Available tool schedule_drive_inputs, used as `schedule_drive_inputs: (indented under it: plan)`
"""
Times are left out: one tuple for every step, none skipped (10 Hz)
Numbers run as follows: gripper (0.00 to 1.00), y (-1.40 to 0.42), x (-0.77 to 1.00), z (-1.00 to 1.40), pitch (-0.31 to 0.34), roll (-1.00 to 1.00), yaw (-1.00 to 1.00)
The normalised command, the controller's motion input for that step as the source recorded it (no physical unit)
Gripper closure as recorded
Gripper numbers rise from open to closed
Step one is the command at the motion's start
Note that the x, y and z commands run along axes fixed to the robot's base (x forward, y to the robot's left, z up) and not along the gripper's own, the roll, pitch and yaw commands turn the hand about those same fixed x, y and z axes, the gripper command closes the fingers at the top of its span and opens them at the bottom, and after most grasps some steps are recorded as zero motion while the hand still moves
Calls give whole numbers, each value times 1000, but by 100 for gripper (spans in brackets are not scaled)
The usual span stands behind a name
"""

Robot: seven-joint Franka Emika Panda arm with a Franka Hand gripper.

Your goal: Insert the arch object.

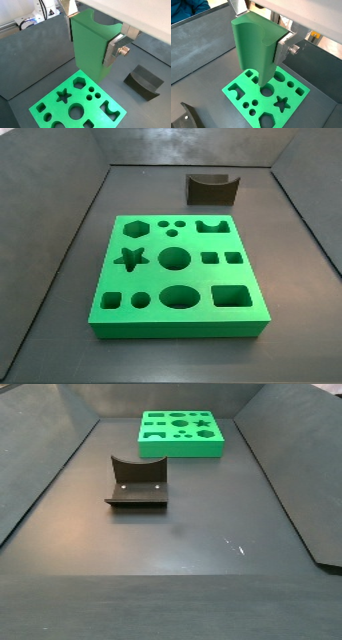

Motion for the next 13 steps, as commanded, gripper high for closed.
schedule_drive_inputs:
  plan:
    - [100,160,714,-1000,0,0,-49]
    - [100,160,714,-1000,0,0,-49]
    - [100,149,711,-1000,0,0,-49]
    - [100,126,729,-1000,0,0,-34]
    - [100,123,697,-1000,9,0,-40]
    - [100,109,657,-1000,10,0,-6]
    - [100,103,606,-1000,0,0,0]
    - [100,154,491,-1000,0,14,-14]
    - [100,243,269,-997,0,139,0]
    - [100,177,223,-809,14,236,0]
    - [100,66,226,-891,0,203,0]
    - [100,-60,46,-631,0,0,-51]
    - [100,-26,0,-311,0,-21,-20]
